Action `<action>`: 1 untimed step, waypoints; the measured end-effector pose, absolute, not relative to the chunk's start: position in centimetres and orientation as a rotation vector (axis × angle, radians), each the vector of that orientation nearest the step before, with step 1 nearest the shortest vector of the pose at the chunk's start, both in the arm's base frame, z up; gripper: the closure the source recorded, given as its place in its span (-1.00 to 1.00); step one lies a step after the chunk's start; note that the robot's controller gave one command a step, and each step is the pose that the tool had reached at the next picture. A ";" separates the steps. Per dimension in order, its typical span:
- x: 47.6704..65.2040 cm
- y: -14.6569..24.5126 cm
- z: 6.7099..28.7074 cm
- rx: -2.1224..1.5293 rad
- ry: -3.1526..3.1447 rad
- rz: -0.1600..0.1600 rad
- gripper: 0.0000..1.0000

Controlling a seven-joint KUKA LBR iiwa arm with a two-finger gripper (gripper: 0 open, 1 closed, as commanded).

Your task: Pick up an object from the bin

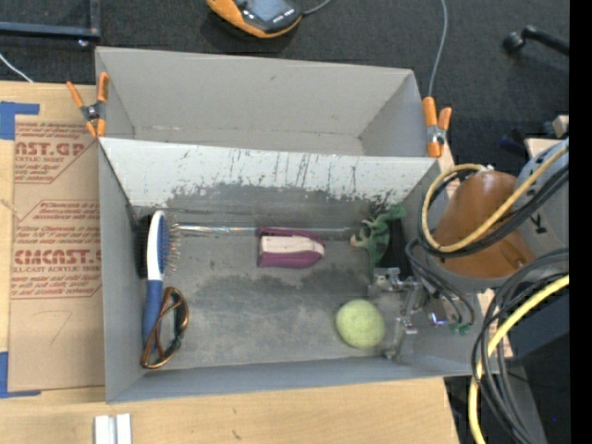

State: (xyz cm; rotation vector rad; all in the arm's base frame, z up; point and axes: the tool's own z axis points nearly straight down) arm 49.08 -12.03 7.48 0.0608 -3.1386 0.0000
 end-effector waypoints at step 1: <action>48.9 -11.5 12.6 -0.398 -3.123 0.000 -1.00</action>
Offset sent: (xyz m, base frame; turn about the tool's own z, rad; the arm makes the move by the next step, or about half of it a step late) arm -0.0101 0.0237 0.0252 -0.0271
